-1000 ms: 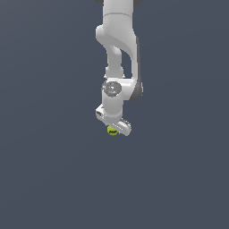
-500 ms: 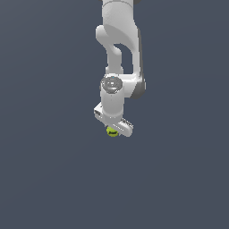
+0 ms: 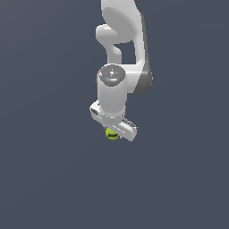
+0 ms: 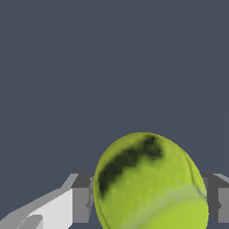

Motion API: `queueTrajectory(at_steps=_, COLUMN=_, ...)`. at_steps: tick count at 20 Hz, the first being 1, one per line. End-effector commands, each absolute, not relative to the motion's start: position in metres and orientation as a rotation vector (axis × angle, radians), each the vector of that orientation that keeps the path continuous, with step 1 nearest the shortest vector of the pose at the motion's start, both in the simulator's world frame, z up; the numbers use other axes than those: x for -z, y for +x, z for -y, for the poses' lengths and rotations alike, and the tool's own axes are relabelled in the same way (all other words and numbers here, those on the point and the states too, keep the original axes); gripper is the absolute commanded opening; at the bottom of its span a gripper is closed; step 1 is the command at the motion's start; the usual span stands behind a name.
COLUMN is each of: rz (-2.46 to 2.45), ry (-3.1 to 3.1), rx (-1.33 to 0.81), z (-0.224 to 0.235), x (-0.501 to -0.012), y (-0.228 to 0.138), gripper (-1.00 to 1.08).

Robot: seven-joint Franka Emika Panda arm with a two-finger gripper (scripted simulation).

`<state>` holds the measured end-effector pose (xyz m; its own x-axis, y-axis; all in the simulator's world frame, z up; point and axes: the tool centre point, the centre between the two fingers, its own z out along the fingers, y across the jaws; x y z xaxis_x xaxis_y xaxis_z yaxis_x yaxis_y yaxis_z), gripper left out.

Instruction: Pick up the object and move it to a goal position.

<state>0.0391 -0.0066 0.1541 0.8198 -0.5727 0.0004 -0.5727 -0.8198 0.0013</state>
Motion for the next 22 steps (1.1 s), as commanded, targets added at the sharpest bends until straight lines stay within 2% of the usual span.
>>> queueTrajectory(at_steps=1, rz=0.943, ry=2.995, rx=-0.001, z=0.006, x=-0.172, y=0.052, gripper=-1.0)
queueTrajectory(at_steps=11, rz=0.943, ry=2.996, rx=-0.001, z=0.006, x=-0.224, y=0.094, gripper=-1.0)
queueTrajectory(at_steps=22, rz=0.943, ry=2.996, rx=0.0, z=0.005, x=-0.248, y=0.114, gripper=-1.0)
